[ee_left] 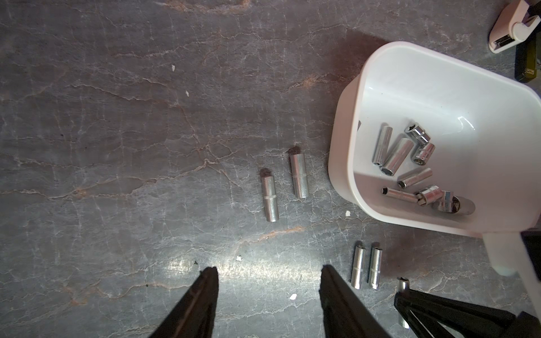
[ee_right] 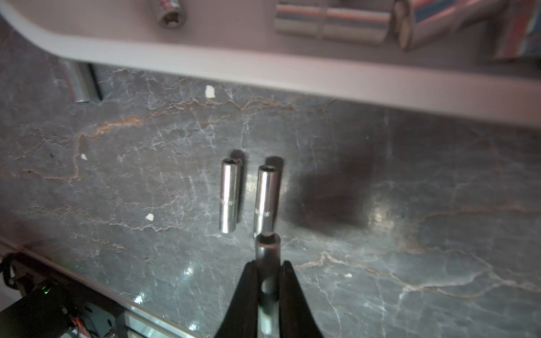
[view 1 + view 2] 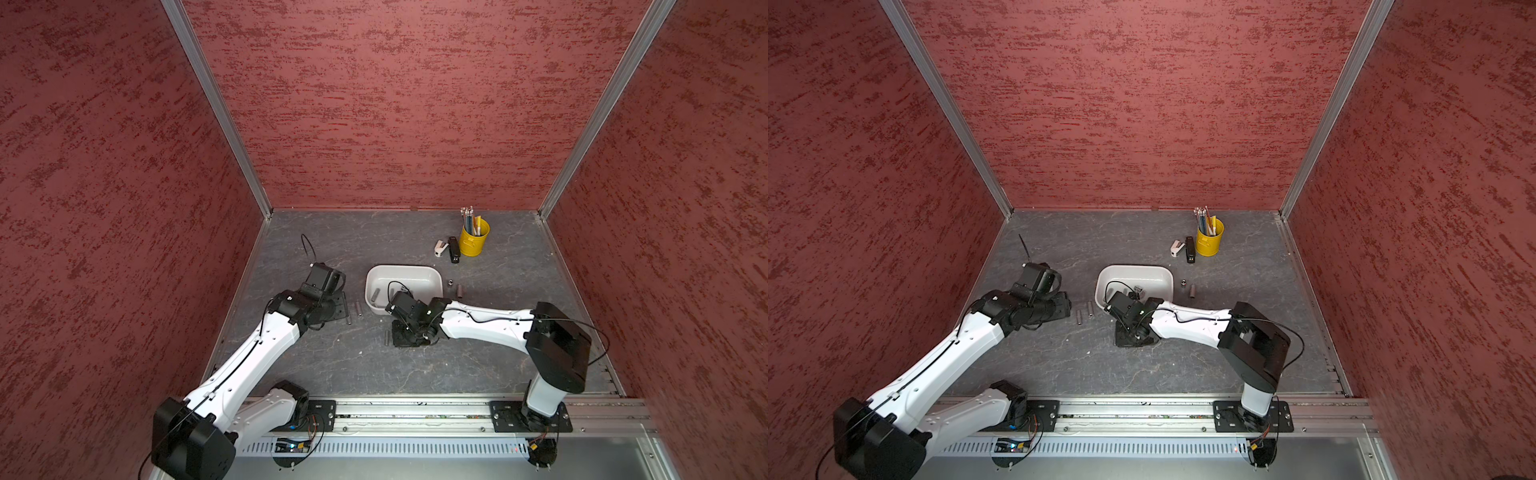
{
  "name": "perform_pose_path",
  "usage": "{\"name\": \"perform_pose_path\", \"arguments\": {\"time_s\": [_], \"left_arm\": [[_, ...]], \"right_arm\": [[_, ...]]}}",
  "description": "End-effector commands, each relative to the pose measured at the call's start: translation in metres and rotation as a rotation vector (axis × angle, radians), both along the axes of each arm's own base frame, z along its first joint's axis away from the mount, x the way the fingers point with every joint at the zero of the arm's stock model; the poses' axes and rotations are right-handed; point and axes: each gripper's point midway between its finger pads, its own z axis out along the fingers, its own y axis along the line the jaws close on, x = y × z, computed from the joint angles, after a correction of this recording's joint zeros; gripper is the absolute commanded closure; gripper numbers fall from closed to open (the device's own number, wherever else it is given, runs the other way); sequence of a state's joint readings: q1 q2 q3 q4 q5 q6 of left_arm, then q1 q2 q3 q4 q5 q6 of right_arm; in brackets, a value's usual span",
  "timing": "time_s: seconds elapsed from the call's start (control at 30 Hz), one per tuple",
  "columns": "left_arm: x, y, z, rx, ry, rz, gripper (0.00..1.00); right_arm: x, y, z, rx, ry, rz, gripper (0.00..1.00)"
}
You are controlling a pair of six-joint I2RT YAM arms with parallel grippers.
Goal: Take out the socket from the storage box
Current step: Place the socket head at the center of the board.
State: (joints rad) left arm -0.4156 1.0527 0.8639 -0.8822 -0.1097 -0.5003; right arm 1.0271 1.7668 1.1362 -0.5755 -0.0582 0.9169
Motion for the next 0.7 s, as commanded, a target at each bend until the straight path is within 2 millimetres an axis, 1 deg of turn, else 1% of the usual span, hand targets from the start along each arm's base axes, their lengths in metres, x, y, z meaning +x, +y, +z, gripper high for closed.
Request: {"name": "perform_pose_path", "arguments": {"time_s": [0.0,0.37,0.53,0.67], "left_arm": [[-0.002,-0.001,-0.002,-0.002,0.004,-0.007,0.42],[-0.002,-0.001,-0.003,0.001,0.008,-0.006,0.42],[-0.002,-0.002,-0.004,0.002,0.013,-0.01,0.42],[-0.002,-0.002,-0.004,0.003,0.014,-0.009,0.42]], "right_arm": [[0.009,-0.002,-0.004,-0.016,-0.053,-0.028,0.86],[0.01,-0.007,-0.026,-0.052,-0.034,-0.047,0.84],[0.011,-0.011,-0.029,-0.062,-0.035,-0.057,0.83],[0.011,-0.015,-0.03,-0.07,-0.04,-0.067,0.81]]}}
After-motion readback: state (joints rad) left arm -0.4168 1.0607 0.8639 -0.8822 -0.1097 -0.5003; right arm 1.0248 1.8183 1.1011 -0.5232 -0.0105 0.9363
